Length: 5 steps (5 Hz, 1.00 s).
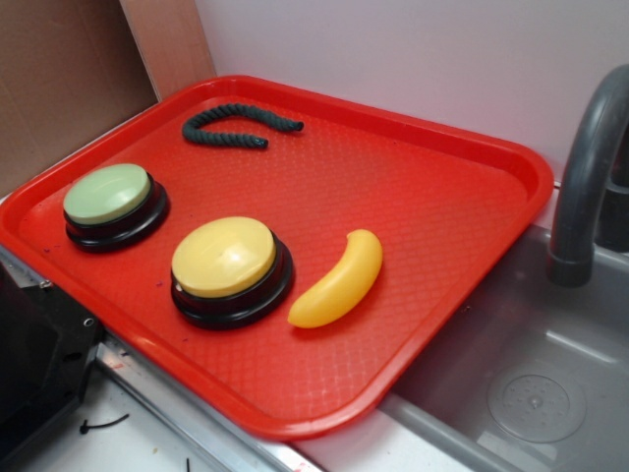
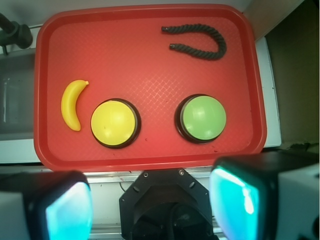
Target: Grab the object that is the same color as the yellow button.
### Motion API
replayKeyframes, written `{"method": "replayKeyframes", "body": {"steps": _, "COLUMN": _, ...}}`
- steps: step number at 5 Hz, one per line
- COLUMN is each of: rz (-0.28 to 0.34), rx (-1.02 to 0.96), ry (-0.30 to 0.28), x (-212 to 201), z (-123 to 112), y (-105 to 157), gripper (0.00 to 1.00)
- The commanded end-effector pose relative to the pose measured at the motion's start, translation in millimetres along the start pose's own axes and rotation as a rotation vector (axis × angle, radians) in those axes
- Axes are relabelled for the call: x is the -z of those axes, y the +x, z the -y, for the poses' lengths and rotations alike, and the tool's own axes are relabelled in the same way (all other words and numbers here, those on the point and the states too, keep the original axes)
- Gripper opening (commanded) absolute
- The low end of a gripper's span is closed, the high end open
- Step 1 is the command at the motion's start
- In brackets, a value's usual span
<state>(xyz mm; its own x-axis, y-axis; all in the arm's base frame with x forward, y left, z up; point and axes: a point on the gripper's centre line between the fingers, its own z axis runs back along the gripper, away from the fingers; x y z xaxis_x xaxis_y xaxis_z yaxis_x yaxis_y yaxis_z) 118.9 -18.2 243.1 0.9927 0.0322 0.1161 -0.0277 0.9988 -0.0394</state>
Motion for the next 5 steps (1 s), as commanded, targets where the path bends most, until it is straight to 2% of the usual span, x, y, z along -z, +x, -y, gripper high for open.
{"method": "replayKeyframes", "body": {"steps": 1, "rz": 0.0, "rx": 0.0, "ry": 0.0, "x": 0, "z": 0, "y": 0, "gripper": 1.0}}
{"method": "replayKeyframes", "body": {"steps": 2, "rz": 0.037, "rx": -0.068, "ry": -0.051, "x": 10, "z": 14, "y": 6, "gripper": 1.0}}
{"method": "replayKeyframes", "body": {"steps": 3, "rz": 0.077, "rx": -0.121, "ry": -0.046, "x": 24, "z": 30, "y": 15, "gripper": 1.0}}
{"method": "replayKeyframes", "body": {"steps": 4, "rz": 0.093, "rx": -0.151, "ry": -0.044, "x": 48, "z": 51, "y": 35, "gripper": 1.0}}
{"method": "replayKeyframes", "body": {"steps": 5, "rz": 0.065, "rx": -0.178, "ry": -0.073, "x": 81, "z": 69, "y": 56, "gripper": 1.0}}
